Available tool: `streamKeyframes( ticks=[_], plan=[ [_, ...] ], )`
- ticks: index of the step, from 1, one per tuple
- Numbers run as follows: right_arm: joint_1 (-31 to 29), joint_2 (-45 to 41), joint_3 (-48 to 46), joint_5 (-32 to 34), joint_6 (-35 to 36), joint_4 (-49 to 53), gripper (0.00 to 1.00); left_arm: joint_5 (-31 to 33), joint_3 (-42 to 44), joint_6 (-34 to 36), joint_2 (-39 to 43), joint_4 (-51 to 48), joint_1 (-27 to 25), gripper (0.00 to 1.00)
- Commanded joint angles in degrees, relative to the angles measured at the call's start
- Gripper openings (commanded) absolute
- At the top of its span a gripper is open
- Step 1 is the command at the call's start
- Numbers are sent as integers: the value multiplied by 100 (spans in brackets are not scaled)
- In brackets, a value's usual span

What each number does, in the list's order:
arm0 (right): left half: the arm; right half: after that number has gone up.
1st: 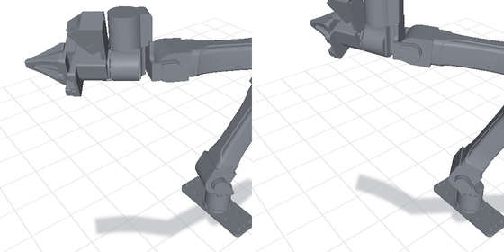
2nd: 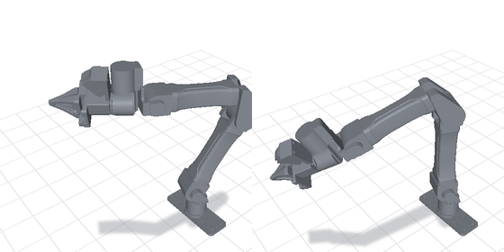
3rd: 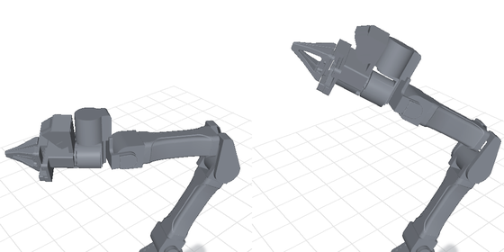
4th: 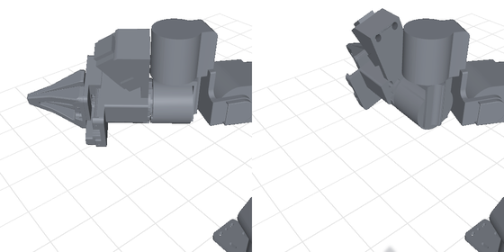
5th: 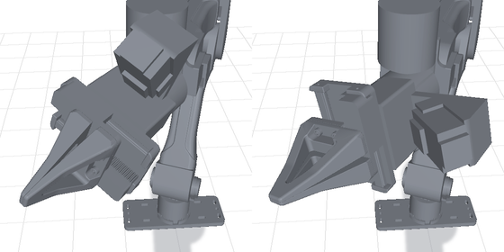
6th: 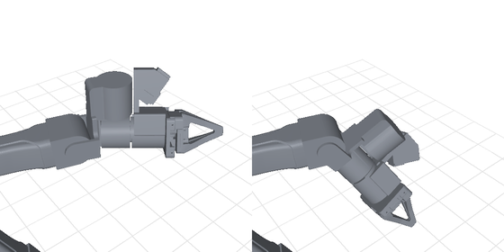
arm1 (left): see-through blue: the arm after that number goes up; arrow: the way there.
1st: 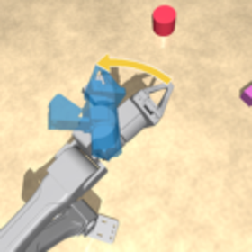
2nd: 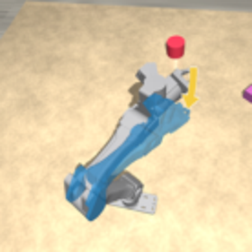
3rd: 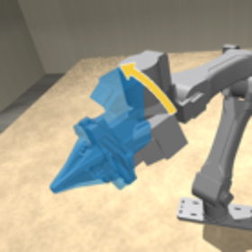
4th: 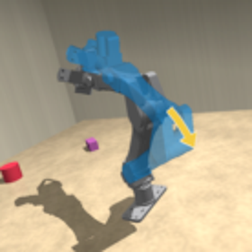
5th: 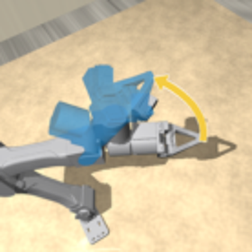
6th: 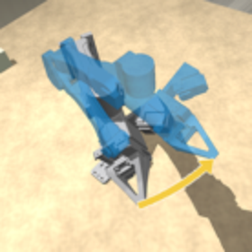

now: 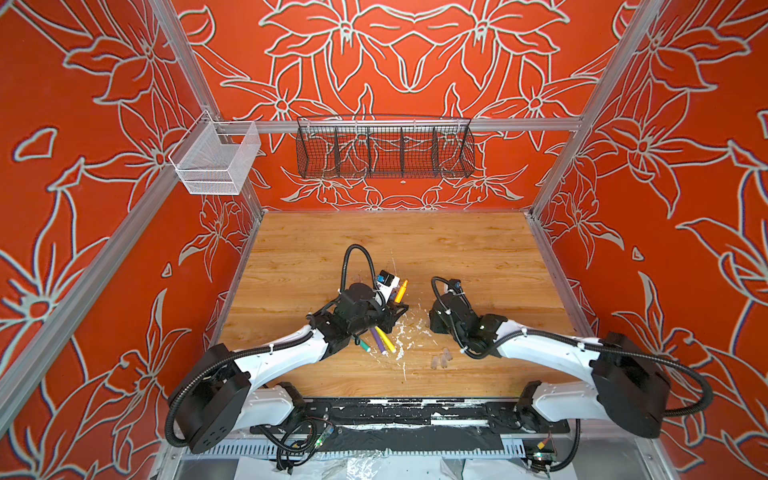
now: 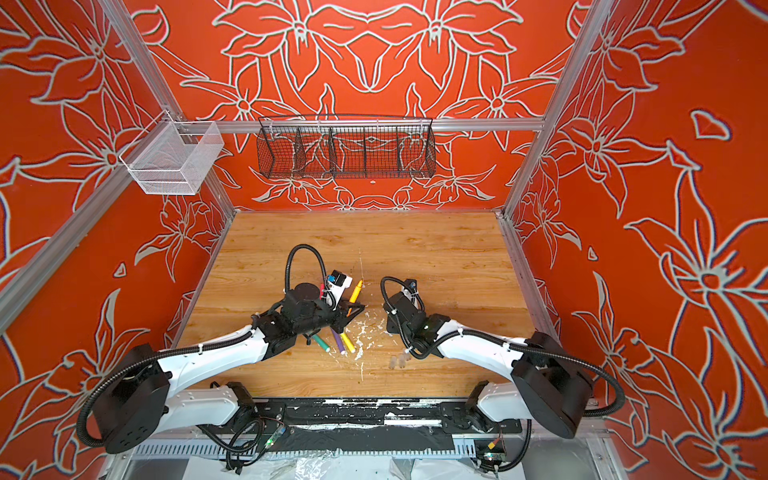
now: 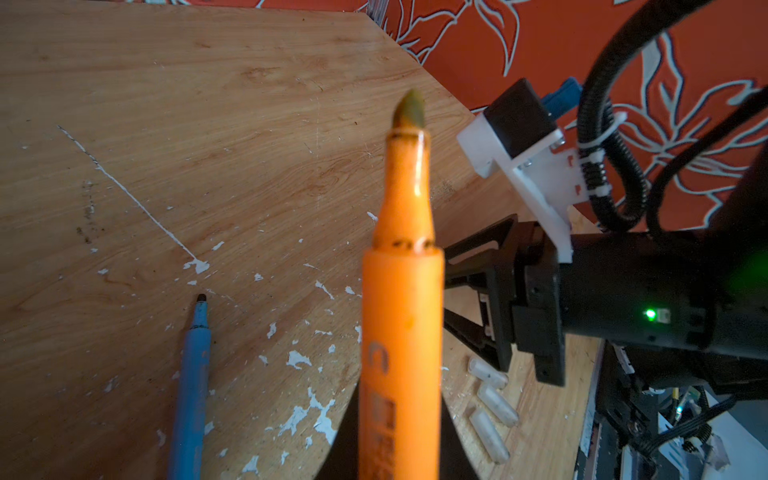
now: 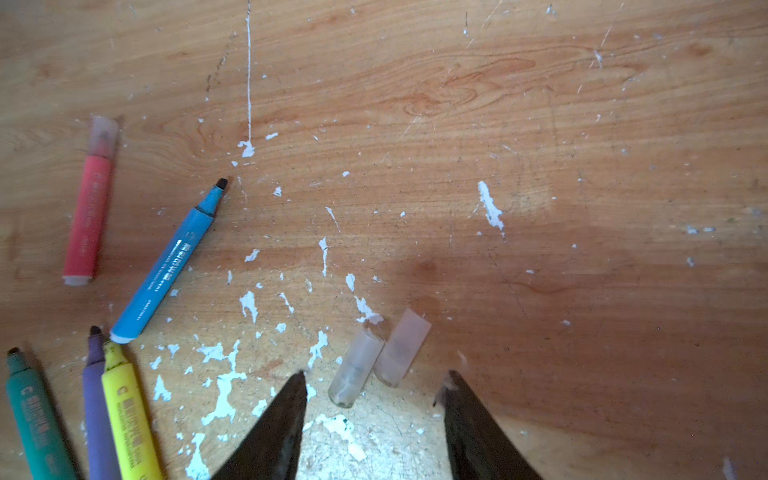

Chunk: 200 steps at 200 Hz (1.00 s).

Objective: Insert the pens into the pen caps
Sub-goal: 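Lower the right gripper onto a translucent cap and close on it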

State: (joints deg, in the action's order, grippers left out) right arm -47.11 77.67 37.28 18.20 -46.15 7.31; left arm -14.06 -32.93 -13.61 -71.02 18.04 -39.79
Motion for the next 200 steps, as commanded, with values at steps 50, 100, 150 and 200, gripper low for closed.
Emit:
streamKeyframes(
  ticks=[50,100,150,200],
  plan=[
    [400,810,360,13,31,170,42,195,127,125,236,-82,24,0],
    [458,1170,459,-131,43,92,40,228,127,137,229,-91,24,0],
    [462,1326,477,-299,46,140,35,306,147,152,313,-173,24,0],
    [450,1073,186,-299,24,245,27,311,179,150,378,-167,25,0]
  ],
)
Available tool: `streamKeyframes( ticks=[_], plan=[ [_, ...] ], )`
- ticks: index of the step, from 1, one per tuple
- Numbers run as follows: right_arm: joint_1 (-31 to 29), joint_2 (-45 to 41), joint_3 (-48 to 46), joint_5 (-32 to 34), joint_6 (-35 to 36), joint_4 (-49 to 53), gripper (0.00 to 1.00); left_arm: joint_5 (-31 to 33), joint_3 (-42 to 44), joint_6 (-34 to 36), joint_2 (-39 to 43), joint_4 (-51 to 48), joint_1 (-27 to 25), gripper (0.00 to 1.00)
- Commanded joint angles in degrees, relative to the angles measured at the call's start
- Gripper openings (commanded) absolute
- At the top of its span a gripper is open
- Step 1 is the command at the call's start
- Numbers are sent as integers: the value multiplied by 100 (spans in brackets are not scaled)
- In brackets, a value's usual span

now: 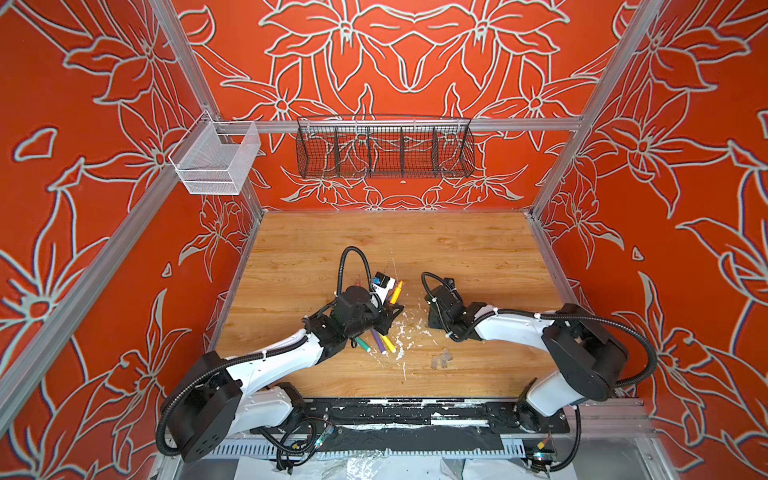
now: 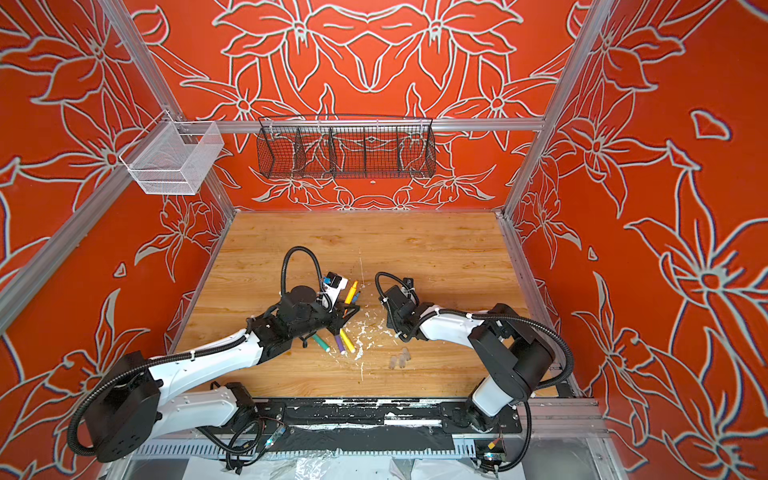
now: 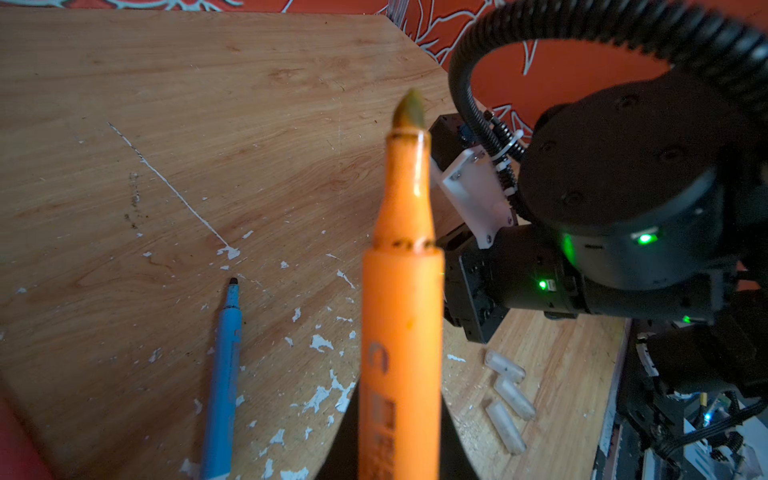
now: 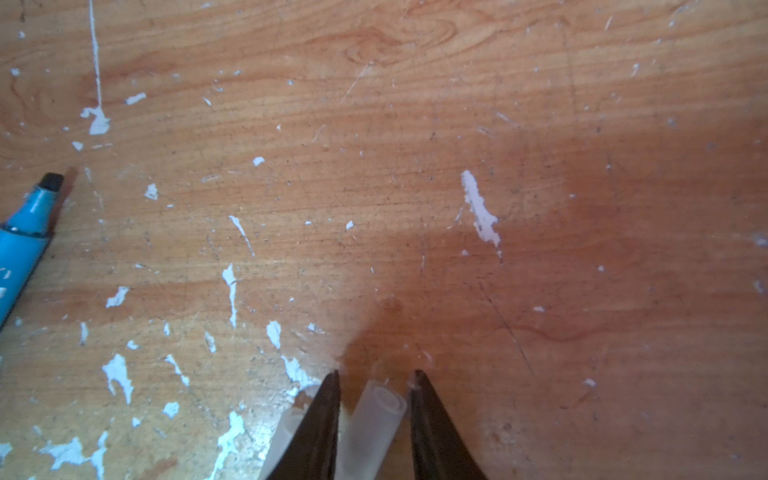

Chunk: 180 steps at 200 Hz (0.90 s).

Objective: Insert the pens into the pen caps
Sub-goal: 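Lower the right gripper onto a translucent cap and close on it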

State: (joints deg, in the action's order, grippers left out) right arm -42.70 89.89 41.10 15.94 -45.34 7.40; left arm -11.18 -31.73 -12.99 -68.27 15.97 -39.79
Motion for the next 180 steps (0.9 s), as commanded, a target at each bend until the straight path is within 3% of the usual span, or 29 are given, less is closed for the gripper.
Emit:
streamKeyframes(
  ticks=[1,83,145,180],
  plan=[
    [8,-152,-202,-78,-60,241,27,25,56,87,103,39,25,0],
    [-2,-108,-214,-179,34,425,27,36,55,74,119,29,24,0],
    [-137,-143,-45,170,55,871,27,41,61,80,118,13,24,0],
    [-160,136,161,258,79,1072,19,69,72,87,145,13,24,0]
  ],
)
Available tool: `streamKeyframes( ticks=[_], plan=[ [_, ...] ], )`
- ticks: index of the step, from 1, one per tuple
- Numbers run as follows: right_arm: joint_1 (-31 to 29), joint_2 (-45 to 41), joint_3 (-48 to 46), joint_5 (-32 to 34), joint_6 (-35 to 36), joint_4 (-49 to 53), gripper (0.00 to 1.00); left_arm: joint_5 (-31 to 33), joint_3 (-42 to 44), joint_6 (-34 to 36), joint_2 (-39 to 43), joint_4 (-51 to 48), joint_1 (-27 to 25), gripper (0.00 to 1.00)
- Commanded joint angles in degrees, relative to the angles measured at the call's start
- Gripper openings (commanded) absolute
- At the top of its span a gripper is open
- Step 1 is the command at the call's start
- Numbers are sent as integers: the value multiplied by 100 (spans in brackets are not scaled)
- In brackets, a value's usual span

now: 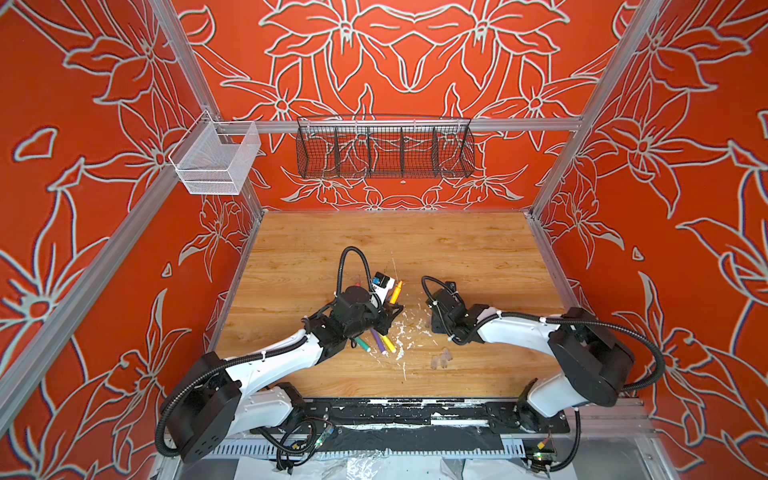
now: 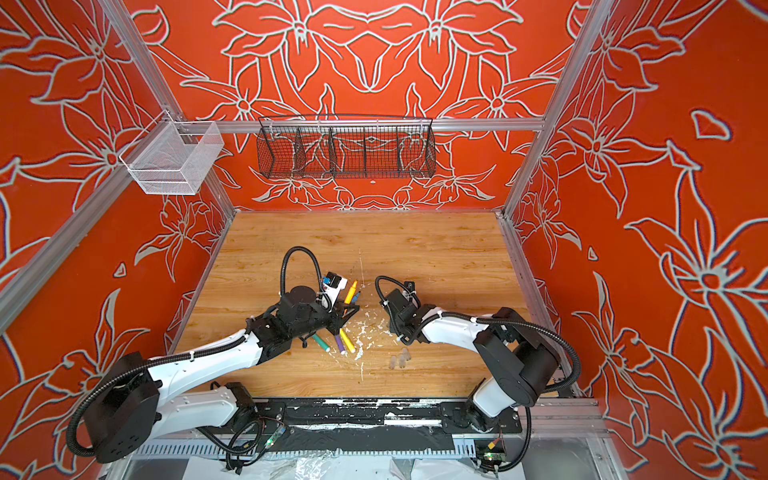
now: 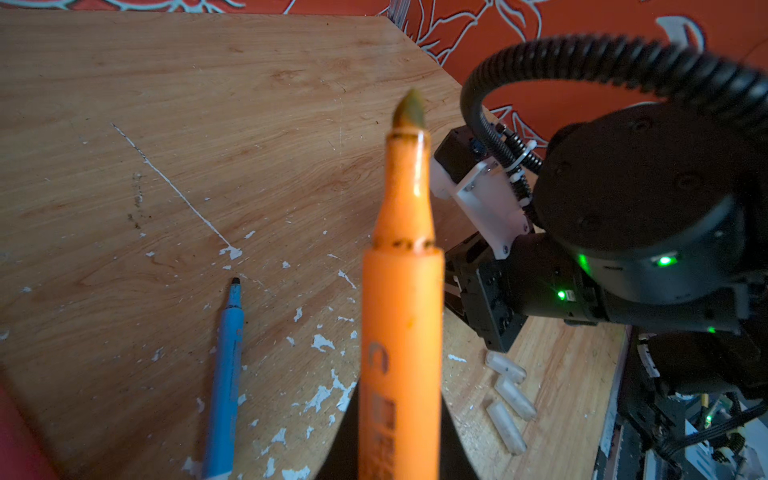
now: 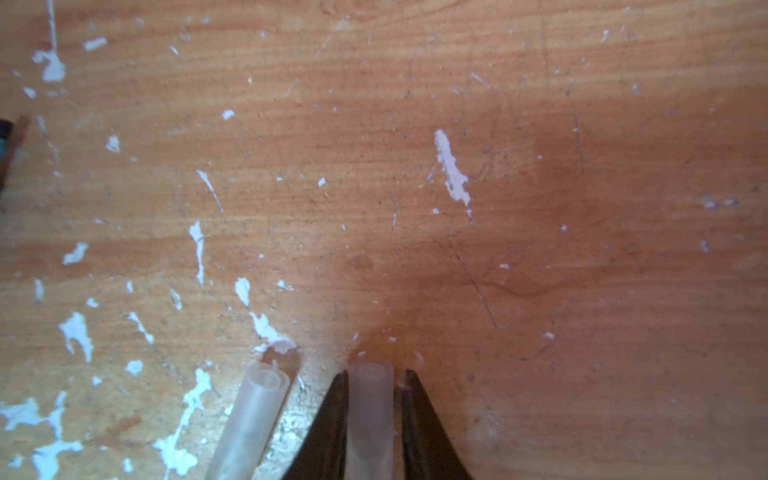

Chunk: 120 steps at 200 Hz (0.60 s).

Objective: Insert the pens into the pen caps
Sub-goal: 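Lower the right gripper onto a translucent cap and close on it, then lift the cap with the right gripper and bring it above the orange marker tip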

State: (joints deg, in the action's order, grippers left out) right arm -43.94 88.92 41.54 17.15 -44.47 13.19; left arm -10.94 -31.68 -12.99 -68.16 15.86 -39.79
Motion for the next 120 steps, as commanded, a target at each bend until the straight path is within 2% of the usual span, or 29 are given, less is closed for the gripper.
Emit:
streamKeyframes(
  ticks=[1,18,60,99,120],
  plan=[
    [-40,236,122,139,-9,492,18,51,71,87,135,23,24,0],
    [-41,248,90,99,-13,390,14,32,57,94,116,32,24,0],
    [-17,-277,-101,-143,-87,38,14,59,-52,113,26,-97,24,0],
    [51,-1612,-68,-139,-1,192,11,-113,-28,126,118,-92,16,0],
    [47,-2340,87,-408,87,194,8,-141,-43,161,152,-117,-47,0]
  ],
)
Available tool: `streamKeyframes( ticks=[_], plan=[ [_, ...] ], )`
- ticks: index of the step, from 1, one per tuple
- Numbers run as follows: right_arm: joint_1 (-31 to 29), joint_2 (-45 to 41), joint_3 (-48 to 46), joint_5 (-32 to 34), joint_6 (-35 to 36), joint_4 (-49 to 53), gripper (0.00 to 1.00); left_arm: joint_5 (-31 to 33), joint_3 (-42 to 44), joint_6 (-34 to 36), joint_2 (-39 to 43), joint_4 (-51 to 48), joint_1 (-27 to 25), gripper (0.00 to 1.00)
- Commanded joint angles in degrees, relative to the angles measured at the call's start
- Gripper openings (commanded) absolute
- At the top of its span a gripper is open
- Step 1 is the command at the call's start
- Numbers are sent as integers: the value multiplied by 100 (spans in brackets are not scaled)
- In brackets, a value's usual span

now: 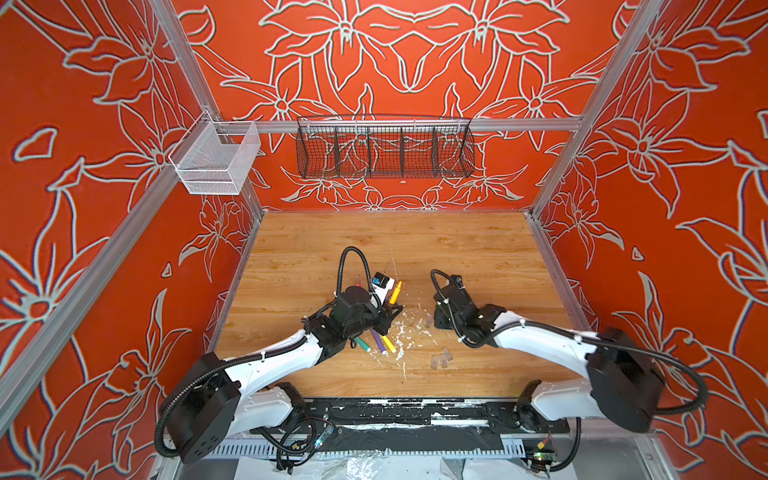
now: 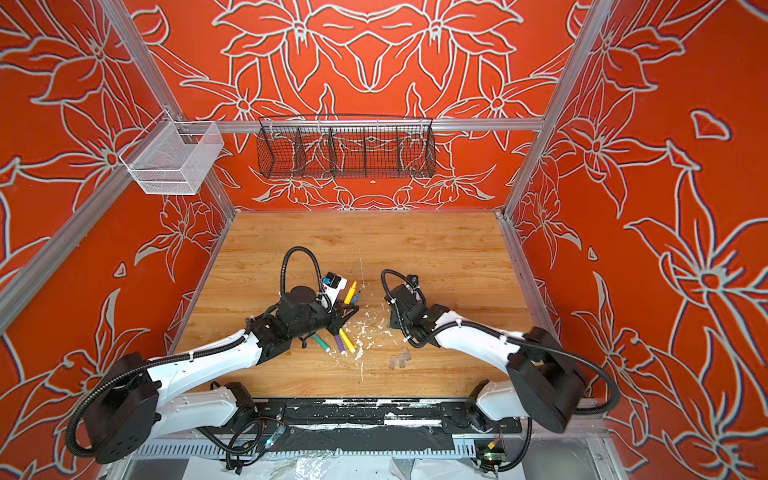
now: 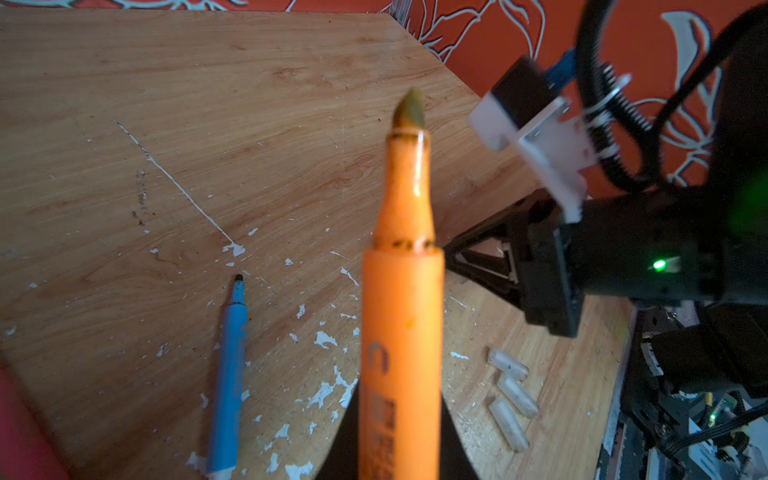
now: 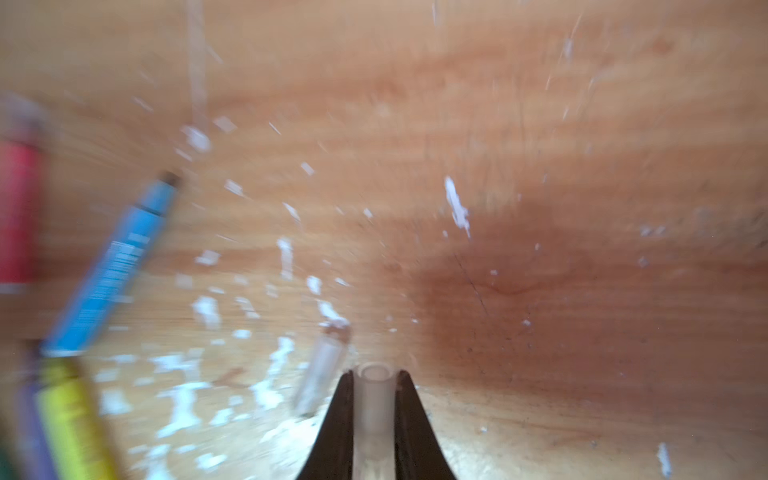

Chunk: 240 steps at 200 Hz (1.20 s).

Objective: Insert the pens into the pen caps
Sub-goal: 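Lift the cap with the right gripper and bring it above the orange marker tip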

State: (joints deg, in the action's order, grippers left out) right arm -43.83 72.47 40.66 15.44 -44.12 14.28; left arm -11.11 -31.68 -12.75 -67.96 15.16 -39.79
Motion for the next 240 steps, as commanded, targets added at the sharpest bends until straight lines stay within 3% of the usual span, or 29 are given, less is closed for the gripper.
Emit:
streamKeyframes(
  ticks=[1,66,105,138,240],
  plan=[
    [30,-710,181,-254,61,84,8,-117,-46,139,138,-47,-56,0],
    [-2,-2805,-228,-552,-168,-929,6,12,48,560,424,257,-784,0],
    [-3,-3407,-617,-908,-396,-1697,4,-88,110,572,521,487,-964,0],
    [-11,-3387,-1057,-1444,-429,-3018,2,-155,110,590,513,571,-1057,0],
    [-66,-2343,-1079,-1829,-545,-4401,0,-392,-14,221,142,1083,-1092,0]
  ],
)
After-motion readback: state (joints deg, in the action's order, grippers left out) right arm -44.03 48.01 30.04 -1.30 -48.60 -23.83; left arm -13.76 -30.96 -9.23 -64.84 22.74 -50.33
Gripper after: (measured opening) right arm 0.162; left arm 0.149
